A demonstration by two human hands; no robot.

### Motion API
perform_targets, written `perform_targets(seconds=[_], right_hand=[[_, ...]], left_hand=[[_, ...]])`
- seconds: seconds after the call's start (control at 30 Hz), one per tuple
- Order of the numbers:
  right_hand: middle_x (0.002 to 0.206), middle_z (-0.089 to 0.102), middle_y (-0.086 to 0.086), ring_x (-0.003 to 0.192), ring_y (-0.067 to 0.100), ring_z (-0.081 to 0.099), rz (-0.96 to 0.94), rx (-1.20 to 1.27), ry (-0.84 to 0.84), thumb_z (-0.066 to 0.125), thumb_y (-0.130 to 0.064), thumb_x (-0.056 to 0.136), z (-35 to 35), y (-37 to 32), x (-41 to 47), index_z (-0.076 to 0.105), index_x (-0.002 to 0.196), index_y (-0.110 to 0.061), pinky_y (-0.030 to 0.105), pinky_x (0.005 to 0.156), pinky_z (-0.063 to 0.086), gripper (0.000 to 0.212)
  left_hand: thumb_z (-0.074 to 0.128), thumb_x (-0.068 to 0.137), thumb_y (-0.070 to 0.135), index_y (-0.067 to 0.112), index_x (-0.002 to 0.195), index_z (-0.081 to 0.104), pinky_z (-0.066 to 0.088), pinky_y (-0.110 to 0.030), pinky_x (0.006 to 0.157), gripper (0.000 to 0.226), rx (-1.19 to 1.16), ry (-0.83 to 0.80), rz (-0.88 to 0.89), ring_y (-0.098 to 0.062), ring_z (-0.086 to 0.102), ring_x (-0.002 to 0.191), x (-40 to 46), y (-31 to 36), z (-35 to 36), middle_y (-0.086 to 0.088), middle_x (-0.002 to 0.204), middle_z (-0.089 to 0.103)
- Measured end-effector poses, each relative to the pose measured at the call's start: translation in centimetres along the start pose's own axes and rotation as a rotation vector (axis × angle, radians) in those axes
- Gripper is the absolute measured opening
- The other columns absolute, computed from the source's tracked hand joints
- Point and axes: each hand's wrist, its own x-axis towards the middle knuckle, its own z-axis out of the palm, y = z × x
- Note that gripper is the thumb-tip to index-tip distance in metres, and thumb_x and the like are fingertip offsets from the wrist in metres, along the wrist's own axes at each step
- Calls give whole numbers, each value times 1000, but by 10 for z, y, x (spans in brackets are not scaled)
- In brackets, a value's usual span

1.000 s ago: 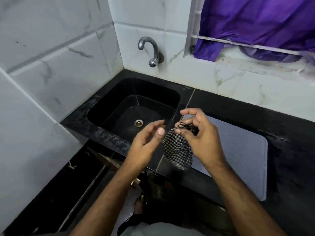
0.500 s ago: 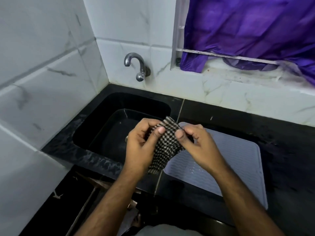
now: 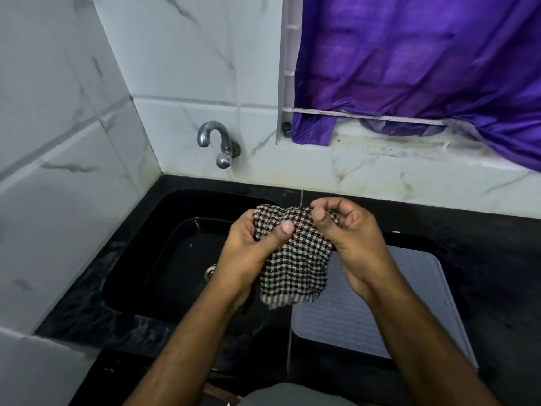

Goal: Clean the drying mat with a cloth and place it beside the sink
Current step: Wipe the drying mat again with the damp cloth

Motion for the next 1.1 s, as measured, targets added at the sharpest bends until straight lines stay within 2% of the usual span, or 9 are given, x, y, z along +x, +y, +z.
perform_targets(seconds=[0.13, 0.23, 0.43, 0.57, 0.67, 0.73, 0.87, 1.0, 1.1], right_hand=[[112, 72, 12, 102, 23, 68, 186, 371, 76, 69, -45, 83, 17, 19, 3, 71, 108, -16, 40, 90, 58, 39], [136, 61, 20, 125, 35, 59, 373, 868, 60, 48, -70, 91, 32, 43, -3, 65, 128, -9, 55, 104, 48, 73], [155, 38, 25, 143, 38, 38, 394, 1141, -118, 41, -79, 90, 33, 65, -35, 36, 152, -2, 53, 117, 32, 99], [159, 29, 25, 148, 37, 29, 416, 979, -30, 43, -62, 97, 10, 62, -41, 28, 154, -1, 52, 123, 21, 85], [146, 51, 24, 137, 36, 49, 483, 773, 129, 49, -35, 103, -11, 63, -44, 42, 147, -2, 53, 114, 38, 55], [139, 58, 22, 129, 35, 57, 509, 693, 216, 48, -31, 105, -25, 64, -47, 48, 142, -3, 51, 107, 47, 47], [127, 67, 21, 113, 34, 68, 601, 654, 377, 50, -30, 103, -66, 78, -60, 57, 133, -3, 46, 82, 60, 41], [107, 74, 17, 84, 29, 75, 646, 299, 743, 56, -20, 102, -124, 104, -73, 62, 125, -4, 42, 57, 61, 29], [110, 72, 16, 93, 34, 72, 593, 25, 865, 59, -19, 101, -176, 112, -83, 63, 122, -5, 57, 74, 61, 26]], left_hand=[[74, 92, 22, -1, 123, 55, 61, -42, 81, 43, -229, -59, -107, -35, 71, 102, 15, 12, -7, -27, 119, 69], [75, 90, 27, 10, 115, 60, 60, -38, 78, 34, -284, -90, -180, -28, 74, 97, 30, 11, 3, -17, 109, 73], [79, 86, 34, 16, 110, 60, 59, -34, 72, 36, -275, -60, -286, -21, 75, 87, 46, -4, 23, -6, 96, 76], [79, 85, 31, 11, 117, 61, 60, -33, 75, 42, -212, -69, -315, -21, 75, 89, 47, -19, 31, -9, 101, 76], [80, 85, 32, 13, 124, 63, 61, -36, 81, 47, -49, -94, -315, -24, 75, 99, 51, -33, 37, -9, 110, 77], [79, 87, 30, 15, 121, 64, 61, -35, 82, 40, 93, -125, -312, -23, 75, 100, 54, -47, 41, -6, 108, 77], [81, 86, 34, 20, 126, 57, 61, -28, 73, 49, 361, -175, -409, -17, 74, 95, 59, -85, 55, -6, 108, 74], [79, 84, 44, 23, 141, 46, 58, -42, 93, 69, 711, -262, -346, -17, 65, 106, 58, -134, 60, 0, 119, 61], [83, 82, 40, 21, 146, 43, 51, -41, 104, 78, 856, -367, -305, -21, 58, 121, 57, -164, 58, -2, 133, 55]])
